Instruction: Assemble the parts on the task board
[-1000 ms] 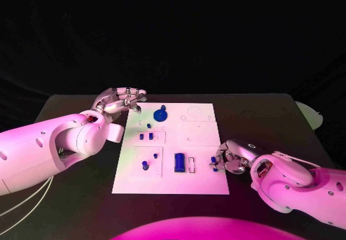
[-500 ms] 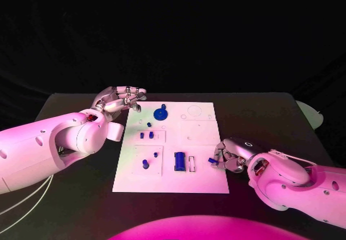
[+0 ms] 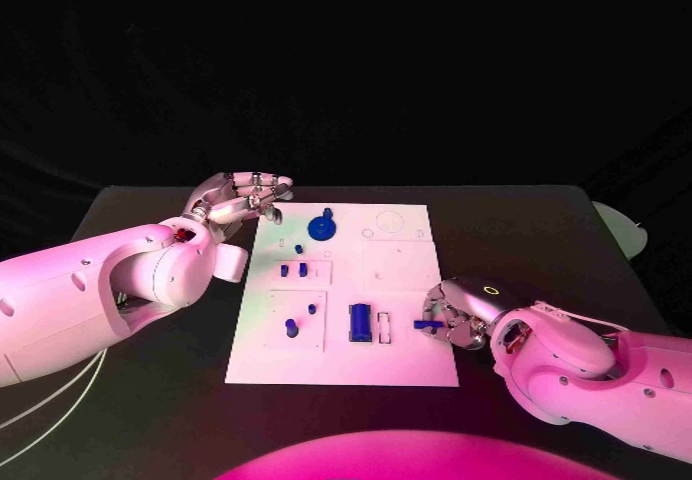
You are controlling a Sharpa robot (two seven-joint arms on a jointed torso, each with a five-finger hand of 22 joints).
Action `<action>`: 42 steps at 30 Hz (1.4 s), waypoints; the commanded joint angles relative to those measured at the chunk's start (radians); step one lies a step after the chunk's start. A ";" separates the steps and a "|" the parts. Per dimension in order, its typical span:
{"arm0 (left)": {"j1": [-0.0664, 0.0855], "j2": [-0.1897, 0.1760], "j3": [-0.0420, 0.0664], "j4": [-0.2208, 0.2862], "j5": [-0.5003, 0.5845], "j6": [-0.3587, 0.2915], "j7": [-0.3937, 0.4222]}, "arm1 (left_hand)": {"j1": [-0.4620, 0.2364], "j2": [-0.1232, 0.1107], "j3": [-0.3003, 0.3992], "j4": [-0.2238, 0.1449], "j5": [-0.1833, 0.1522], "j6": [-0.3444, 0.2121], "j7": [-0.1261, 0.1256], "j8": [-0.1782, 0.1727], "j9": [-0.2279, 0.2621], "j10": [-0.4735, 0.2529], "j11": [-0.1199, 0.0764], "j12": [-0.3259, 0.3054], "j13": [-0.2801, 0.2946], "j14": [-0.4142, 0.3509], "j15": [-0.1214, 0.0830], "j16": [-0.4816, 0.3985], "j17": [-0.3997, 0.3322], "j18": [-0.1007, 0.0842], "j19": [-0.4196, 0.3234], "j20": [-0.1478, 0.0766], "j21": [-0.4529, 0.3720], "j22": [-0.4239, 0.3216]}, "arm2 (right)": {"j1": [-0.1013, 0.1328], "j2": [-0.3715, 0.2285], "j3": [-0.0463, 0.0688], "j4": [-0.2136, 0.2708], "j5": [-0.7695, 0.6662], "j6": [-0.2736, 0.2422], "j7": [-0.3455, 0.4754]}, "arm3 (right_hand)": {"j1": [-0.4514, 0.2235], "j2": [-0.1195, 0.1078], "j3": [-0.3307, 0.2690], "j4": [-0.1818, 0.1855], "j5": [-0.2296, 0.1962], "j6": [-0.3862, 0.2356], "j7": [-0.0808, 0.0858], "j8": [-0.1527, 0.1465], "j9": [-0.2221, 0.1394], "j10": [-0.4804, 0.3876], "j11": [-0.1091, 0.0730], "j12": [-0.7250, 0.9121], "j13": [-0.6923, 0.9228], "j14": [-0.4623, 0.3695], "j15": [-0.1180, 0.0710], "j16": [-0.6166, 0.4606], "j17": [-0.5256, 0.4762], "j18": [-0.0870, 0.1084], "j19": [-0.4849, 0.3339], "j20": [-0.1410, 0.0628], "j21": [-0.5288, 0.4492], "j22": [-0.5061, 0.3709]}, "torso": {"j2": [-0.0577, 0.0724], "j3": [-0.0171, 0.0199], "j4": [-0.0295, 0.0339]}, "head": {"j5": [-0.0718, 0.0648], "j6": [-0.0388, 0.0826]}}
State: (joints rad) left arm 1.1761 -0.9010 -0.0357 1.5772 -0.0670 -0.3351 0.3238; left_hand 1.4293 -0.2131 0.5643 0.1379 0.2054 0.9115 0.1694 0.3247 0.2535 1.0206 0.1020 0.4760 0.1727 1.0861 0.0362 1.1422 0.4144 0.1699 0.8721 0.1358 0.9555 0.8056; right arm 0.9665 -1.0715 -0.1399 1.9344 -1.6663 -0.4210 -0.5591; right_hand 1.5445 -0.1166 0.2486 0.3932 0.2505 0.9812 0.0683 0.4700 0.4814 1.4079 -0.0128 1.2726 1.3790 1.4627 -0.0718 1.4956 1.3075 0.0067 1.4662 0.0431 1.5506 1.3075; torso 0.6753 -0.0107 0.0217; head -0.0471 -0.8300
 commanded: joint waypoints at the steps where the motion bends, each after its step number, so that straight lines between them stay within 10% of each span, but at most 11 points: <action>1: -0.002 0.001 0.000 0.003 -0.003 0.015 0.007 | -0.003 0.008 0.000 -0.009 0.002 -0.001 0.003 0.002 0.002 -0.008 0.001 0.006 0.002 0.003 -0.002 -0.004 -0.001 0.014 0.007 0.000 -0.006 0.001 | -0.006 -0.004 -0.006 0.004 -0.003 0.035 -0.045 | -0.064 -0.042 0.224 -0.125 0.019 -0.012 -0.003 0.026 0.021 0.006 0.008 -0.004 -0.044 0.077 -0.001 0.004 0.107 -0.003 0.099 -0.004 0.005 0.259 | 0.000 0.0006 0.0000 | 0.000 0.001; 4: -0.002 0.001 0.000 0.002 -0.003 0.014 0.007 | -0.003 0.008 0.000 -0.009 0.002 -0.001 0.003 0.002 0.002 -0.008 0.001 0.006 0.002 0.003 -0.002 -0.004 -0.001 0.014 0.007 0.000 -0.006 0.001 | 0.001 -0.006 -0.005 0.017 0.015 0.020 -0.045 | -0.117 -0.065 0.308 -0.145 0.024 -0.023 0.001 0.043 0.038 0.009 0.004 -0.004 -0.042 0.077 0.001 0.004 0.109 -0.004 0.099 -0.005 0.006 0.259 | 0.000 0.0005 -0.0005 | 0.000 0.001; 23: -0.002 0.002 0.000 0.003 -0.003 0.014 0.006 | -0.004 0.009 0.000 -0.009 0.002 0.000 0.002 0.003 0.002 -0.008 0.000 0.008 0.002 0.003 -0.002 -0.005 -0.002 0.014 0.007 0.000 -0.007 0.001 | 0.038 0.052 -0.002 0.038 0.225 -0.086 -0.016 | -0.210 -0.082 0.356 -0.174 -0.007 -0.026 -0.004 0.058 0.054 0.019 0.002 0.009 -0.030 0.079 -0.001 0.007 0.114 -0.004 0.100 -0.006 0.008 0.260 | 0.000 -0.0009 -0.0004 | 0.000 -0.003; 42: -0.002 0.002 0.000 0.007 -0.003 0.016 0.005 | -0.003 0.009 0.001 -0.010 0.002 0.000 0.002 0.003 0.002 -0.009 0.000 0.009 0.002 0.003 -0.003 -0.005 -0.002 0.014 0.007 0.000 -0.007 0.001 | 0.034 0.128 -0.002 -0.007 0.329 -0.048 -0.007 | -0.403 -0.076 0.233 -0.104 0.085 0.007 -0.009 0.056 0.047 0.039 -0.001 0.042 0.000 0.082 -0.005 0.013 0.127 -0.007 0.105 -0.010 0.020 0.263 | 0.001 0.0000 0.0002 | 0.002 -0.007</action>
State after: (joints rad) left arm 1.1761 -0.9007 -0.0361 1.5812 -0.0670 -0.3349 0.3233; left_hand 1.4293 -0.2131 0.5643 0.1323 0.2054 0.9115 0.1694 0.3247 0.2543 1.0206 0.1020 0.4803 0.1737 1.0861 0.0362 1.1422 0.4136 0.1697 0.8721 0.1358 0.9516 0.8056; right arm 1.0021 -0.9465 -0.1422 1.9297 -1.3565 -0.4854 -0.5752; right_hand 1.1472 -0.1922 0.4888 0.2905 0.3295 0.9865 0.0570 0.5296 0.5304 1.4401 -0.0126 1.3080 1.3079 1.4628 -0.0717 1.5035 1.3081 0.0067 1.4662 0.0431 1.5656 1.3079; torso 0.6761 -0.0109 0.0221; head -0.0450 -0.8358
